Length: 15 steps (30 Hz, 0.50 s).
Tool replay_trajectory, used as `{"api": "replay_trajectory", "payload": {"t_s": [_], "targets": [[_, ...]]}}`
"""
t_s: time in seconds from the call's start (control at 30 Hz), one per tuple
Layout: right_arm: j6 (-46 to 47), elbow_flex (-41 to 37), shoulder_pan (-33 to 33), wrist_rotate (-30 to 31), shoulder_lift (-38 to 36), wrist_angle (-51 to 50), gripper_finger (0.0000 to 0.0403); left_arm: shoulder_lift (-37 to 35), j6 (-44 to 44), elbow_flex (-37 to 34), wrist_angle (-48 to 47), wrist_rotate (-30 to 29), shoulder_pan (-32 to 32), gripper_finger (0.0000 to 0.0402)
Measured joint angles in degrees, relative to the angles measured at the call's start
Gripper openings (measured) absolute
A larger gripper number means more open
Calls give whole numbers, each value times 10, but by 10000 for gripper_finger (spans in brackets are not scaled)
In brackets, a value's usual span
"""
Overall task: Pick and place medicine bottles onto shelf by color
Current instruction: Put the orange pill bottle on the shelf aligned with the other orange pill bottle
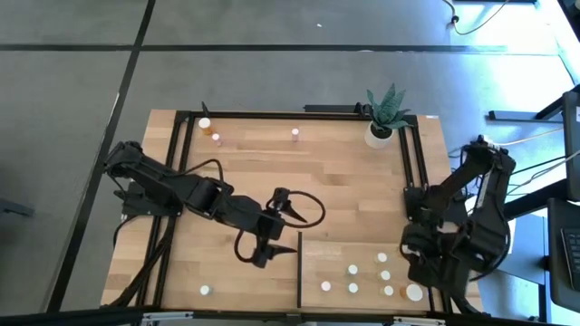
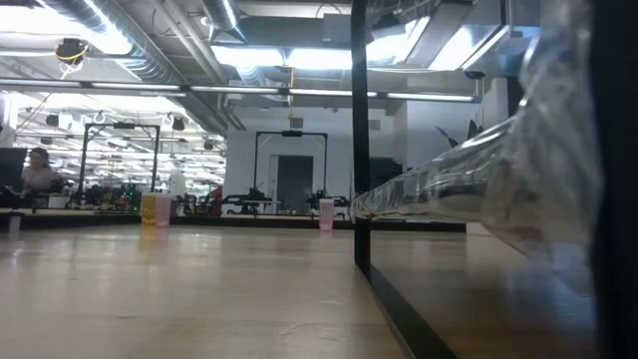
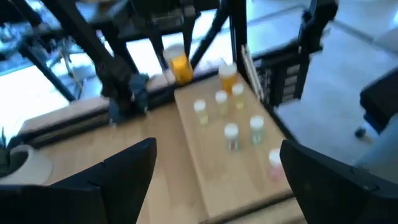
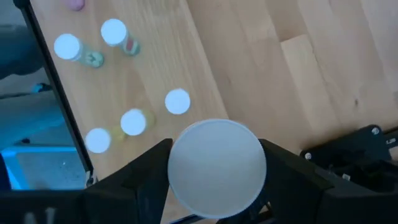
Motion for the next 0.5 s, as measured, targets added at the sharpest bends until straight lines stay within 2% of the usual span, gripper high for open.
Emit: {"api": "replay_trajectory", "payload": {"t_s": [0.17,0.33,0.5], "targets": [[39,-1,29,5,21,-7,226,8,10,1,46,-2,4,335],[77,-18,51,4,35,-6,226,14,24,30,42,-2,13,335],[116,-61,67,-9,36,46,226,25,39,38,39,-1,16,335]]}}
